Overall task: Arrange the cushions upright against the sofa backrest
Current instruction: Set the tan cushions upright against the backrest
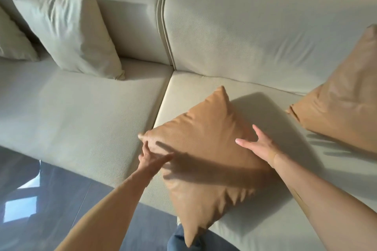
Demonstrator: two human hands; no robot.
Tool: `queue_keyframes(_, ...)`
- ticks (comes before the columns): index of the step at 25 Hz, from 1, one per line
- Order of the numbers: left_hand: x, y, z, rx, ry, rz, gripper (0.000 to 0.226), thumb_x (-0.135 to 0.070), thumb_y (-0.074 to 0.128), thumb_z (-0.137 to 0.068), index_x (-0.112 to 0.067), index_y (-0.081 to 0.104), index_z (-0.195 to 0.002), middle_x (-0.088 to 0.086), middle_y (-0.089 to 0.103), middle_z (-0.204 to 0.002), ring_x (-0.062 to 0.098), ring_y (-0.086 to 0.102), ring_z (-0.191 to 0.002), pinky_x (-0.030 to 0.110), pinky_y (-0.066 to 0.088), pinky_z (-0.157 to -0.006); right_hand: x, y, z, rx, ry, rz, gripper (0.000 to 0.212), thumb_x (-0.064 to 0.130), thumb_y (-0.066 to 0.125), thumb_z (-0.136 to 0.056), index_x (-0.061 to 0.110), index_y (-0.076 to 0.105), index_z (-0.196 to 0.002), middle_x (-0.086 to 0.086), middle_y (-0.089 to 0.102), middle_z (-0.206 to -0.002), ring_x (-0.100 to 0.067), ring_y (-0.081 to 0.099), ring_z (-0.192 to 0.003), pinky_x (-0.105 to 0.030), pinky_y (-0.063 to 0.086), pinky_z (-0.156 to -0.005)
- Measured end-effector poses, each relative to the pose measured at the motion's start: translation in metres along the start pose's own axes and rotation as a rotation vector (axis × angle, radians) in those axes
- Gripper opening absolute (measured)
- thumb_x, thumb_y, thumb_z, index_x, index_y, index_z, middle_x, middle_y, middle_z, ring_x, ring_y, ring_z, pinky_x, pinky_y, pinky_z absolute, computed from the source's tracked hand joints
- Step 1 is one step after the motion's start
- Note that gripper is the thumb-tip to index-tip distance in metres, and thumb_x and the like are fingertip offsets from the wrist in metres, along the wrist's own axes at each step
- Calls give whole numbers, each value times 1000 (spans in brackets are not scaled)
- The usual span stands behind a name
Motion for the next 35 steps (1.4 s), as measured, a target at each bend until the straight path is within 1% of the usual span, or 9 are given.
queue_keyframes(6, 7, 29, -10, 225, -202, 338, 117, -49, 88, -62, -51, 5, -144, 5, 42, -145, 36, 46, -127, 58, 53, -80, 13, 17, -26, 62, 80, 42, 106, 64, 70, -74, 35, 11, -156, -5, 17, -164, -27, 18, -150, -44, 17, -119)
queue_keyframes(11, 14, 31, -27, 206, -249, 451, 114, -41, 93, -54, -43, 17, -139, 2, 46, -137, 34, 45, -127, 59, 50, -83, 11, 24, -36, 41, 163, 63, 120, 80, 62, -66, 26, 7, -157, -8, 7, -165, -29, 7, -152, -48, 10, -121)
queue_keyframes(15, 16, 33, -29, 226, -266, 526, 93, -36, 92, -57, -35, 35, -130, -4, 49, -131, 25, 45, -122, 55, 43, -88, 11, 23, -26, 47, 202, 80, 121, 77, 63, -69, 20, 4, -157, -8, -5, -165, -29, -4, -152, -50, 4, -120)
queue_keyframes(17, 1, 31, -25, 229, -203, 540, 94, -34, 93, -57, -39, 37, -133, -6, 50, -128, 21, 46, -115, 53, 43, -92, 6, 16, -17, 54, 204, -31, 120, 73, 66, -70, 20, 3, -157, -5, -3, -166, -27, -1, -152, -45, 5, -120)
queue_keyframes(21, -55, 20, -18, 201, 77, 475, 112, -31, 94, -44, -38, 35, -139, -4, 55, -130, 18, 53, -112, 47, 43, -103, -1, -4, 2, -23, 241, -271, 121, 65, 73, -70, 22, 2, -157, -3, 11, -165, -25, 13, -151, -40, 12, -120)
queue_keyframes(25, -138, 0, -13, 209, 291, 410, 117, -28, 91, -44, -32, 29, -144, -2, 51, -128, 20, 51, -112, 36, 42, -92, 22, -43, 6, -56, 199, -450, 130, 67, 76, -61, 29, -3, -156, 5, 15, -164, -24, 22, -149, -48, 22, -119)
queue_keyframes(29, -217, -22, -10, 194, 410, 364, 120, -24, 91, -40, -25, 28, -142, 4, 50, -128, 24, 51, -112, 38, 45, -90, 60, -86, 8, -91, 172, -564, 135, 65, 82, -54, 39, -4, -154, 10, 14, -163, -25, 25, -147, -60, 31, -111)
queue_keyframes(33, -281, -37, -13, 175, 512, 258, 107, -10, 90, -57, -22, 23, -139, 7, 47, -125, 27, 50, -110, 44, 48, -94, 95, -118, -5, -145, 99, -595, 123, 48, 82, -70, 34, -6, -155, 9, 9, -164, -26, 27, -145, -56, 41, -107)
queue_keyframes(35, -305, -43, -22, 155, 574, 229, 103, -14, 91, -54, -25, 25, -132, 6, 48, -124, 26, 52, -108, 46, 50, -93, 110, -124, -16, -170, 48, -562, 115, 46, 80, -74, 33, 0, -156, 8, 10, -163, -25, 30, -143, -54, 45, -103)
Point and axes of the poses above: each hand's wrist, its own z-axis away from the middle knuckle, its own y-axis out of the palm, x = y × z, the point moved 3 cm from there along -z, towards the middle knuckle
